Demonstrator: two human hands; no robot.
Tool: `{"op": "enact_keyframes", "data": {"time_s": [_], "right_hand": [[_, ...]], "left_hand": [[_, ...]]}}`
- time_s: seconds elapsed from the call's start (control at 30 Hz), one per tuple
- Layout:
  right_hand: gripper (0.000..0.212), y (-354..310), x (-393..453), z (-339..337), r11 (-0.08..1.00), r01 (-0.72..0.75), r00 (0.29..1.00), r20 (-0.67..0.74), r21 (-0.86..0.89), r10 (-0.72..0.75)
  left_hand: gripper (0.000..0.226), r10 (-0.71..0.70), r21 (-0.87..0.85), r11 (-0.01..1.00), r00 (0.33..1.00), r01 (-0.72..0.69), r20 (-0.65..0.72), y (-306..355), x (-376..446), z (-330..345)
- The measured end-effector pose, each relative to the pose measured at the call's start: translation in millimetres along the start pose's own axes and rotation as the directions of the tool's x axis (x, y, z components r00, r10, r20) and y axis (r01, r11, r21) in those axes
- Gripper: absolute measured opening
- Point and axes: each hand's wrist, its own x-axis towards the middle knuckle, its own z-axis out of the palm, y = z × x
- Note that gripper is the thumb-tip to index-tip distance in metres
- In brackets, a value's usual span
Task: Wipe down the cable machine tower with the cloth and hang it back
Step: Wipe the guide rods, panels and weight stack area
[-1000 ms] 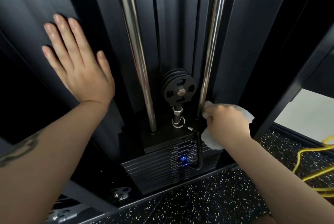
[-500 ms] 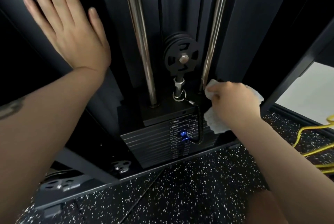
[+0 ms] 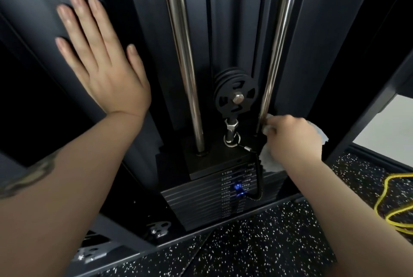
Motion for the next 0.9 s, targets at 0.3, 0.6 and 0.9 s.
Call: {"op": "enact_keyframes", "data": {"time_s": [0.3, 0.6, 0.9], "right_hand": [[0.024, -1.1, -20.2, -15.0, 0.999, 0.048, 0.998, 0.045, 0.023, -0.049], [0.020, 12.5, -34.3, -9.5, 0.997, 0.077, 0.996, 0.041, 0.019, -0.077], [0.018, 20.1, -17.8, 10.9, 0.980, 0.082, 0.985, -0.164, 0.183, -0.051]], "left_hand": [[0.058, 0.010, -0.019, 1.000, 1.000, -0.010, -0.013, 0.1, -0.1, 1.9], [0.054, 0.038, -0.077, 0.996, 0.998, -0.042, -0.046, -5.0, -1.3, 7.3], [0.060, 0.089, -0.136, 0.986, 0.995, -0.093, -0.037, -13.3, -5.6, 15.1]]}}
